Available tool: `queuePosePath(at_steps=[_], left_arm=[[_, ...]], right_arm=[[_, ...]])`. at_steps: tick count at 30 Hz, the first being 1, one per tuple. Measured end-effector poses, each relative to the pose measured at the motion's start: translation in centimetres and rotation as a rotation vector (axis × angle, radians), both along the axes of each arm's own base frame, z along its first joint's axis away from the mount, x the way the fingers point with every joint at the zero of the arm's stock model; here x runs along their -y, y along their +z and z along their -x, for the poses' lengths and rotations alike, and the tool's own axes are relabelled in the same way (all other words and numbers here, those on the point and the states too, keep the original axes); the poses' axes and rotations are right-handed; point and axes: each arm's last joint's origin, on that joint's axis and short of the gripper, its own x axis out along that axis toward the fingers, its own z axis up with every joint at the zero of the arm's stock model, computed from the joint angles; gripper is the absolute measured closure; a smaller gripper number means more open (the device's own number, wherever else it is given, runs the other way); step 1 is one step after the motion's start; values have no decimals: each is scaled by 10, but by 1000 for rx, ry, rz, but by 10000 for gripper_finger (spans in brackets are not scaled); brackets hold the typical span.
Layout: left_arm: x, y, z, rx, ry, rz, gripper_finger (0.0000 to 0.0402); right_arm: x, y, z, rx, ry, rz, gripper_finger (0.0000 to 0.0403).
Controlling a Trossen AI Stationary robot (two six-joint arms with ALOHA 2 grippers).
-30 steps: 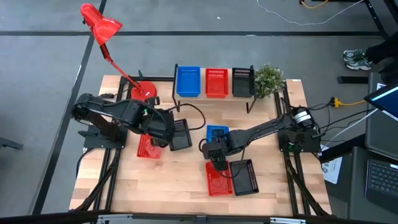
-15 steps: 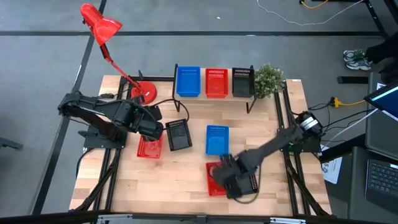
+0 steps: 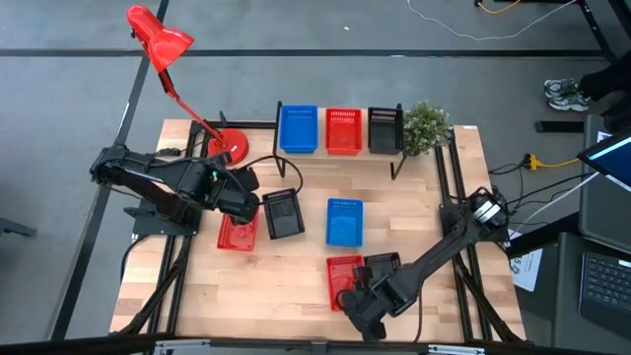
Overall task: Stack baskets on shelf by color
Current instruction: Stack the right red bin on top of the red bin on the shelf
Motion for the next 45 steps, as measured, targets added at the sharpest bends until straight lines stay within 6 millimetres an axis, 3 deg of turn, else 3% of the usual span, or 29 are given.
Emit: queuePosePath(at_steps=[13, 18, 24, 30, 36, 45], left_arm=[[0, 0, 0, -22, -41, -16, 314], [0, 0, -1, -19, -42, -15, 314], [0, 0, -1, -18, -41, -15, 314], [0, 0, -1, -17, -41, -14, 314], [0, 0, -1, -15, -41, -14, 314], [1, 0, -1, 3, -16, -3, 314]], right_arm=[[-7, -29, -9, -26, -146, -47, 198], [-8, -40, -11, -51, -213, -50, 259], [-10, -37, -13, -17, -212, -66, 378], [-16, -14, -24, 56, -222, -65, 400], [-25, 29, -35, 147, -180, -19, 401], [-7, 100, -28, 307, -352, 373, 402]])
